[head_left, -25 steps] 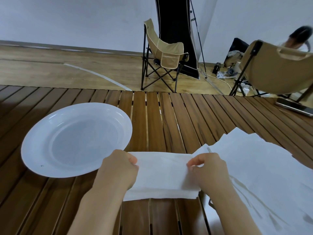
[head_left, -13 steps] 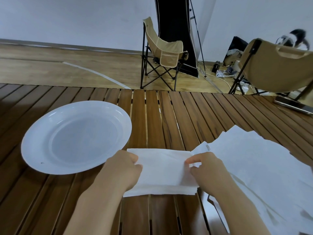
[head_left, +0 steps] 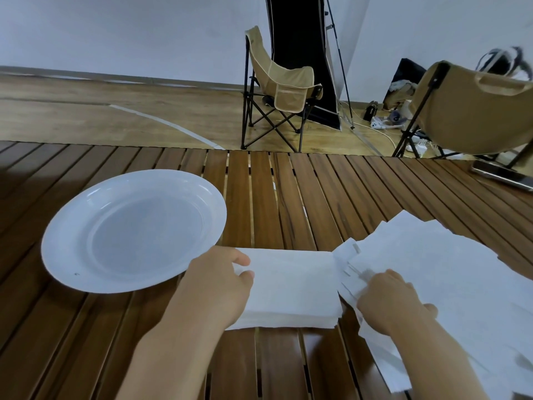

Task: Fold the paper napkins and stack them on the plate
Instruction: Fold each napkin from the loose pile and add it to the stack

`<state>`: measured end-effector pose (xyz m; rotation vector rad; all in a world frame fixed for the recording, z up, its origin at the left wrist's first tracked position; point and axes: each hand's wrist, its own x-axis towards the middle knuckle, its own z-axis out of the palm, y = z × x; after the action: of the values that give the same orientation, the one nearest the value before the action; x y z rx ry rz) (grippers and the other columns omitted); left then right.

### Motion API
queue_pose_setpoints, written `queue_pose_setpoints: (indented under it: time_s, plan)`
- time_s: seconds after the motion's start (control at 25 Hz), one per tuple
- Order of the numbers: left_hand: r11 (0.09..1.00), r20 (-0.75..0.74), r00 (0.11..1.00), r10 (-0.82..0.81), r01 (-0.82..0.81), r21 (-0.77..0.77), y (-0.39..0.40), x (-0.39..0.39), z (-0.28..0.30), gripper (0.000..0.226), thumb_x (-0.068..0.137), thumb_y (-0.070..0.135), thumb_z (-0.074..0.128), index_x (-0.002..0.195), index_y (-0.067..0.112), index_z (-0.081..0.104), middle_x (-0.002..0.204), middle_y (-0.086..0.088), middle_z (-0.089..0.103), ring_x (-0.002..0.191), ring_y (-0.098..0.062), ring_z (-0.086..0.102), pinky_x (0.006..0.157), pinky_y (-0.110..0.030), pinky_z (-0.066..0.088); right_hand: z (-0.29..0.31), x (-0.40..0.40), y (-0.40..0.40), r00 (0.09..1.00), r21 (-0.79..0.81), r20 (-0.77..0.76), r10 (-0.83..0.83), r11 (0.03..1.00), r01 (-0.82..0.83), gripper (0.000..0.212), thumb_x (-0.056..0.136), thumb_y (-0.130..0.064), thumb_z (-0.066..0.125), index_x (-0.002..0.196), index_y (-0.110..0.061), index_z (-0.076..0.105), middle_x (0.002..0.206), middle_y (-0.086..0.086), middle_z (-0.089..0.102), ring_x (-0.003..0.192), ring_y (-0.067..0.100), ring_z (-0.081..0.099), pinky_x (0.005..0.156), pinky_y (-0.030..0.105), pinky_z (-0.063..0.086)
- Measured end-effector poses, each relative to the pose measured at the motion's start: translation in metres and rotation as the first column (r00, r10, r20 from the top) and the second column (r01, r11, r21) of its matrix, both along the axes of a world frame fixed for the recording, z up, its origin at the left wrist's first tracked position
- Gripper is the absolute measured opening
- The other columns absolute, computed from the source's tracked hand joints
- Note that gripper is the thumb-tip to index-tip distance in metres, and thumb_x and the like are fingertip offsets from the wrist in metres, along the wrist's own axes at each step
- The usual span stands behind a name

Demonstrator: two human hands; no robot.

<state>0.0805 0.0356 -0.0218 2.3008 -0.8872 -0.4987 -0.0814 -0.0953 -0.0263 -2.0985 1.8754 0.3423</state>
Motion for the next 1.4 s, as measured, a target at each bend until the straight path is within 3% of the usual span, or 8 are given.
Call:
queue_pose_setpoints:
  time_s: [0.2,0.32,0.56,0.72,0.88,1.0,1.2,1.4]
  plan:
    - [1.000,-0.012,1.000,0.010,-0.010,0.006,-0.001,0.001,0.001,0.027,0.094,0.032,0.053,0.121,0.034,0.057,0.131,0.010,0.050,0.119,-0.008,0.048,0.085,-0.017,0.031,0.012,0.006,0.002,0.989,-0.154,0.143,-0.031,0.987,0.053,0.012,0.095,-0.007,0.042,0.092,-0.017,0.045,0.087,-0.002,0.043,0.091,0.017,0.038,0.104,0.044,0.030]
    - [1.000,-0.018,1.000,0.009,-0.009,0.006,0.000,0.002,0.001,0.028,0.095,0.033,0.052,0.122,0.034,0.056,0.132,0.010,0.051,0.119,-0.008,0.049,0.085,-0.016,0.032,0.017,0.004,-0.001,0.944,-0.412,0.328,0.023,0.903,0.122,0.024,0.094,-0.004,0.048,0.107,-0.018,0.064,0.097,0.004,0.062,0.082,0.016,0.038,0.092,0.038,0.035]
    - [1.000,-0.054,0.998,-0.010,0.011,0.010,0.004,0.002,0.005,0.032,0.093,0.034,0.055,0.125,0.035,0.053,0.133,0.010,0.049,0.118,-0.007,0.048,0.085,-0.015,0.032,0.037,0.013,0.007,0.595,-0.705,0.641,0.486,0.679,0.204,0.027,0.083,0.008,0.062,0.097,-0.014,0.070,0.093,-0.004,0.066,0.079,0.008,0.056,0.068,0.000,0.039]
    - [0.998,-0.079,0.995,-0.053,0.051,-0.023,0.006,0.003,0.015,0.070,0.082,0.034,0.071,0.140,0.039,0.032,0.143,0.012,0.041,0.130,-0.010,0.041,0.102,-0.026,0.036,0.051,0.021,0.023,0.208,-0.575,0.815,0.541,0.801,0.168,0.034,0.086,0.009,0.060,0.096,-0.022,0.070,0.084,-0.012,0.063,0.071,0.003,0.057,0.064,0.005,0.040]
    - [0.978,-0.156,0.984,-0.082,0.050,-0.203,0.002,0.005,0.022,0.116,0.066,0.035,0.084,0.145,0.050,0.000,0.147,0.018,0.034,0.135,-0.009,0.035,0.101,-0.030,0.036,0.060,0.017,0.024,-0.098,-0.292,0.945,0.312,0.940,0.179,0.032,0.087,0.000,0.064,0.098,-0.028,0.073,0.083,-0.003,0.064,0.071,0.010,0.055,0.065,0.018,0.046]
    - [0.926,-0.190,0.972,-0.141,0.061,-0.372,-0.002,0.008,0.021,0.116,0.061,0.038,0.086,0.143,0.053,0.006,0.134,0.027,0.044,0.123,-0.001,0.043,0.094,-0.024,0.039,0.061,0.011,0.018,-0.311,-0.061,0.946,0.091,0.992,0.106,0.029,0.087,0.002,0.061,0.103,-0.018,0.073,0.081,0.000,0.062,0.082,0.017,0.057,0.081,0.026,0.049]
    - [0.845,-0.162,0.979,-0.123,0.017,-0.535,-0.005,0.009,0.026,0.080,0.073,0.041,0.076,0.135,0.053,0.027,0.117,0.027,0.058,0.104,0.004,0.059,0.084,-0.017,0.050,0.054,0.008,0.009,-0.238,0.167,0.959,-0.151,0.985,0.048,0.026,0.087,-0.010,0.062,0.110,-0.018,0.070,0.105,-0.003,0.072,0.098,0.015,0.068,0.085,0.032,0.055]
    - [0.806,-0.065,0.988,-0.143,0.078,-0.586,-0.001,0.008,0.036,0.074,0.083,0.024,0.070,0.132,0.061,0.029,0.089,0.014,0.072,0.087,-0.005,0.067,0.081,-0.025,0.052,0.043,0.005,0.003,0.051,0.226,0.973,-0.224,0.974,-0.031,0.046,0.068,-0.036,0.073,0.112,-0.025,0.067,0.110,0.005,0.068,0.091,0.021,0.067,0.068,0.030,0.053]
